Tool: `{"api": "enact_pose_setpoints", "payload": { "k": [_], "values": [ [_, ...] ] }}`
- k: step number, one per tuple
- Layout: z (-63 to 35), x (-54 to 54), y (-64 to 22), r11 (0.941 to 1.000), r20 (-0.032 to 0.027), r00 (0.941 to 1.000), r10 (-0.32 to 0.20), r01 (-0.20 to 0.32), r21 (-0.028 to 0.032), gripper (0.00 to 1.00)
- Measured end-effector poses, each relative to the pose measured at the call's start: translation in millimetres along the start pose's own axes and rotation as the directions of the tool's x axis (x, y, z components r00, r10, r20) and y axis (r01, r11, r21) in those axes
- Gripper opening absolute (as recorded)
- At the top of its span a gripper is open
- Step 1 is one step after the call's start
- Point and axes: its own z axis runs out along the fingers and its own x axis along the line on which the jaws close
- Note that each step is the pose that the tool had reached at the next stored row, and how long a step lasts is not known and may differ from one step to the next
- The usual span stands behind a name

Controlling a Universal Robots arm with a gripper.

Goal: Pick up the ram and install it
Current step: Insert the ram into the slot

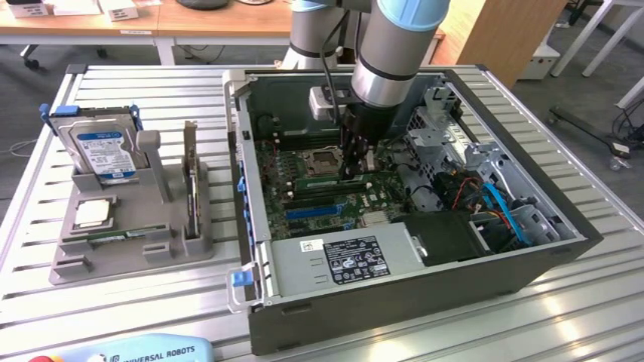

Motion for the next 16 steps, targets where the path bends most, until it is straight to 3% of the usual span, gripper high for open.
{"api": "enact_pose_setpoints", "payload": {
  "k": [16],
  "values": [
    [2.5,0.2,-0.2,1.0,-0.0001,1.0,0.0,0.0,-0.0001,0.12]
  ]
}}
